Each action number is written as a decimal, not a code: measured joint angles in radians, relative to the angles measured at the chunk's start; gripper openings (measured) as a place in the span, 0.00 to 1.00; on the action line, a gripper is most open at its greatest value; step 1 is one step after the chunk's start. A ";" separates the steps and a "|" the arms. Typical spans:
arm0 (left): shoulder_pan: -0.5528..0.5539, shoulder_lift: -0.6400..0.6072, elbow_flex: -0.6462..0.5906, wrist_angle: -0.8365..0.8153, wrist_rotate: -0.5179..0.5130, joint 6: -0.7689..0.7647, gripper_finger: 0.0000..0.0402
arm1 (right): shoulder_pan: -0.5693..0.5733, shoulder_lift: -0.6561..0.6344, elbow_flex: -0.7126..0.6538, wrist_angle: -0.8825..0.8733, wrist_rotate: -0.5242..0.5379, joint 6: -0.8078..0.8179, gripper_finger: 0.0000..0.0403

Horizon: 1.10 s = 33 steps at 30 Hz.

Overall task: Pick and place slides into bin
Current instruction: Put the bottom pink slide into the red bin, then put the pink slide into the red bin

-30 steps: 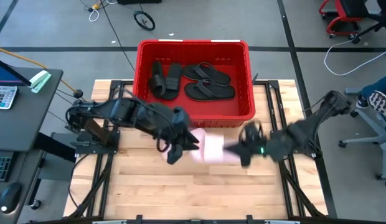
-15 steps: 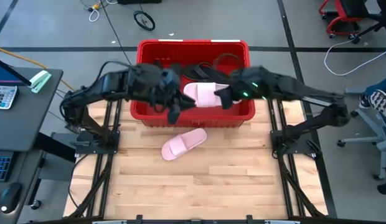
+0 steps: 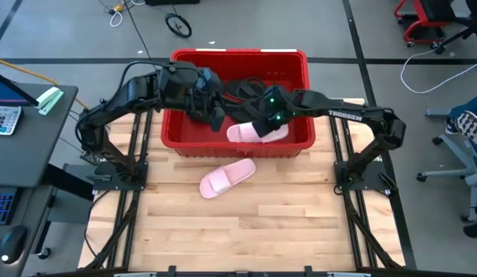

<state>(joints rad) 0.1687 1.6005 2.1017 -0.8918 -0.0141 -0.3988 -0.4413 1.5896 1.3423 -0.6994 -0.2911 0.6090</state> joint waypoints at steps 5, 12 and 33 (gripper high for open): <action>0.013 0.000 0.000 0.000 0.000 0.001 0.24 | -0.003 0.021 -0.075 0.017 -0.003 0.055 0.00; 0.019 0.000 0.000 0.000 0.000 0.002 0.23 | -0.003 0.019 -0.221 0.165 -0.015 0.121 0.00; 0.019 -0.001 -0.001 -0.016 0.000 -0.042 0.28 | -0.028 -0.058 -0.268 0.217 -0.006 -0.008 0.33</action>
<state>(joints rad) 0.1879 1.5994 2.1010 -0.9076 -0.0139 -0.4412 -0.4697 1.5319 1.0745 -0.4820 -0.2974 0.6008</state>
